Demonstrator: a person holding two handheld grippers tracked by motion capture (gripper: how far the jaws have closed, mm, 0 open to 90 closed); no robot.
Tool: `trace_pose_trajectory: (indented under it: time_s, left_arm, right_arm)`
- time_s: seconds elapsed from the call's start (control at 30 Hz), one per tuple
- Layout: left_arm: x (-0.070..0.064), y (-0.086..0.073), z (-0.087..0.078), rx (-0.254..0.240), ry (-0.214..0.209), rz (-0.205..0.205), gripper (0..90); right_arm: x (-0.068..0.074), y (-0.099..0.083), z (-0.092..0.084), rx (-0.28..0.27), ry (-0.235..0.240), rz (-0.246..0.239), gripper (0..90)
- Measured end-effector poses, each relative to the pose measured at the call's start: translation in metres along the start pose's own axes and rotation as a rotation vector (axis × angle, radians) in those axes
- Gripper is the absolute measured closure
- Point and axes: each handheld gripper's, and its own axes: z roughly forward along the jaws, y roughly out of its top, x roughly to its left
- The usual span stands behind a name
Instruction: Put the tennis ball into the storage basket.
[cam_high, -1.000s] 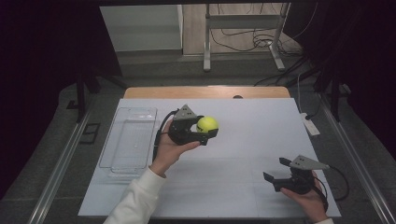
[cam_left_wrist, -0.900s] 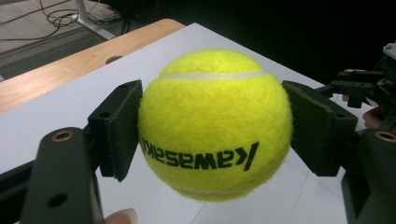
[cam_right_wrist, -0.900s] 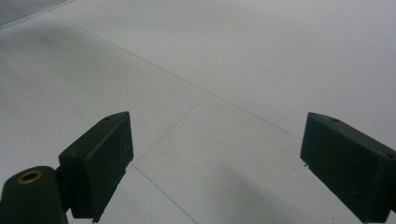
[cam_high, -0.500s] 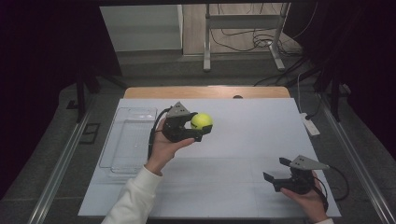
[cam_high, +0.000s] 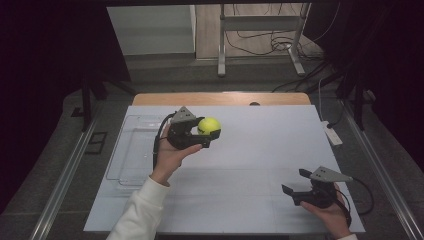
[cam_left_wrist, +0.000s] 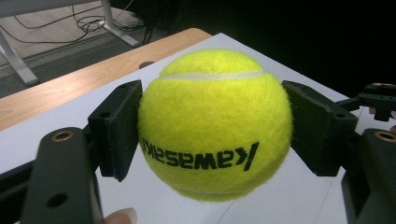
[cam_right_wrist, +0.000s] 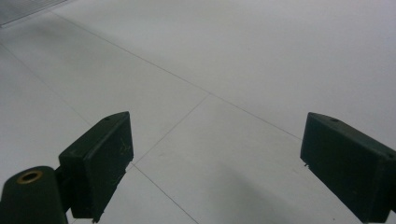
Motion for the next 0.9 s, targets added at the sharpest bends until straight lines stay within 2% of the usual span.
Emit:
trace_pose_trajectory:
  time_s: [0.37, 0.9]
  left_arm:
    - [0.012, -0.001, -0.007, -0.006, 0.043, -0.014, 26.4]
    - [0.025, -0.003, -0.013, -0.02, 0.083, -0.037, 26.4]
  right_arm:
    - [0.0, 0.0, 0.0, 0.0, 0.0, 0.0, 9.8]
    - [0.0, 0.0, 0.0, 0.0, 0.0, -0.001, 9.8]
